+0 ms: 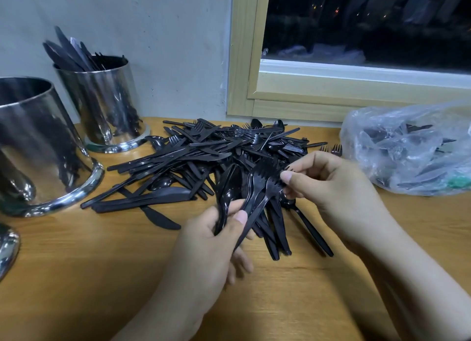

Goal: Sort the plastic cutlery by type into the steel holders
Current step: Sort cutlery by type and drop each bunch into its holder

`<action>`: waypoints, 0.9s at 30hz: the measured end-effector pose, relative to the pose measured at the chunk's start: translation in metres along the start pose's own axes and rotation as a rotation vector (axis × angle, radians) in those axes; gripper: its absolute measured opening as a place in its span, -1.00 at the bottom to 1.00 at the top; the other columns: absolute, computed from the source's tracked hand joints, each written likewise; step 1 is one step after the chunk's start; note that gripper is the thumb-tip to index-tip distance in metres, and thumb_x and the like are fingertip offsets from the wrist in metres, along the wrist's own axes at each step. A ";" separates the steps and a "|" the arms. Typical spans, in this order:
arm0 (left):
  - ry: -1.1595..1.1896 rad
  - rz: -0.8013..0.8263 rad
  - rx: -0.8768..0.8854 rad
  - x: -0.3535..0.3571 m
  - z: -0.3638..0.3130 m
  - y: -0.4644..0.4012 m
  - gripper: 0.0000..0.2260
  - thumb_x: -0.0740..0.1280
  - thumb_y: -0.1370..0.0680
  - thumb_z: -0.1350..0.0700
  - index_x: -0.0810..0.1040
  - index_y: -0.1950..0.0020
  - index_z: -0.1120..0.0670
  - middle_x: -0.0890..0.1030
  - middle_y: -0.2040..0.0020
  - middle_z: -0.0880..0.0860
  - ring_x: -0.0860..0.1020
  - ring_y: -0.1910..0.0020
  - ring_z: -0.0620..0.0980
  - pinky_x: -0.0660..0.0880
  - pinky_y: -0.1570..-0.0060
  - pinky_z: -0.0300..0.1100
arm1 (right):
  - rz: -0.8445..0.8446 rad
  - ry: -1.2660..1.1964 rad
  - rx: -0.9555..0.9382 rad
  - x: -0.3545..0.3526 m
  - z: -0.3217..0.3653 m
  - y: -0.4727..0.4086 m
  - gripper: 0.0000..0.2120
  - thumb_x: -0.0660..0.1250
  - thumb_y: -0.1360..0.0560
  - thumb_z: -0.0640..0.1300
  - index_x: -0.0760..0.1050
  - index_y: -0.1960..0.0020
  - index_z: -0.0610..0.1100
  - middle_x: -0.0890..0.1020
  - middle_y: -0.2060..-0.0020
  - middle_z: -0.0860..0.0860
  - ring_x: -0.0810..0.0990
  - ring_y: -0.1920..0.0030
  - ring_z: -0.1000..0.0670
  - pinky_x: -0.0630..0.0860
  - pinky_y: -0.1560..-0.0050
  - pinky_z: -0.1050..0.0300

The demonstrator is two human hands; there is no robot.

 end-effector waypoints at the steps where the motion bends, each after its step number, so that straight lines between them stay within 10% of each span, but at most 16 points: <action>1: 0.014 0.022 -0.001 0.001 0.001 0.000 -0.80 0.28 -0.67 0.10 0.59 -0.08 -0.22 0.71 0.17 -0.01 0.57 0.45 0.04 0.42 0.53 -0.14 | -0.005 0.001 0.000 0.002 -0.001 0.000 -0.93 0.48 -0.49 -0.20 0.61 0.13 -0.14 0.70 0.30 -0.10 0.68 0.26 -0.04 0.62 0.04 -0.02; 5: 0.035 0.121 -0.023 0.006 0.004 0.000 -0.77 0.29 -0.66 0.00 0.69 0.08 -0.23 0.64 0.23 0.21 0.40 0.46 0.00 0.35 0.49 -0.15 | -0.026 0.015 -0.014 0.004 -0.001 0.001 -0.91 0.51 -0.48 -0.14 0.61 0.14 -0.12 0.70 0.26 -0.14 0.68 0.19 -0.17 0.61 -0.07 -0.23; 15: -0.027 0.034 -0.070 -0.005 0.016 -0.008 -0.63 0.26 -0.66 -0.09 0.53 0.24 0.11 0.35 0.48 0.05 0.28 0.49 0.01 0.27 0.48 -0.16 | -0.149 0.385 -0.061 -0.030 -0.019 -0.027 -0.96 0.36 -0.59 -0.02 0.58 -0.01 0.08 0.68 0.22 0.15 0.60 0.25 0.19 0.51 0.19 0.06; 21: -0.059 0.001 -0.066 -0.006 0.016 -0.009 -0.63 0.26 -0.65 -0.11 0.55 0.25 0.09 0.36 0.50 0.05 0.30 0.51 0.00 0.29 0.42 -0.11 | 0.103 0.870 -0.062 -0.012 -0.045 -0.056 -0.67 0.32 -0.61 -0.04 0.52 -0.37 0.03 0.60 -0.29 0.08 0.52 -0.30 0.00 0.44 -0.32 0.00; 27: -0.063 0.020 -0.071 -0.004 0.014 -0.008 -0.62 0.23 -0.61 -0.16 0.56 0.23 0.08 0.35 0.50 0.08 0.28 0.47 0.01 0.28 0.37 -0.04 | 0.198 1.008 -0.002 0.006 -0.054 -0.066 -0.55 0.22 -0.61 -0.09 0.38 -0.49 0.12 0.48 -0.43 0.07 0.31 -0.42 -0.10 0.21 -0.36 -0.18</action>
Point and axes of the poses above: each hand's wrist, its own y-axis away from the middle knuckle, its own x-axis out of the palm, z = x × y, the point moved 6 cm from there along -y, towards the middle knuckle
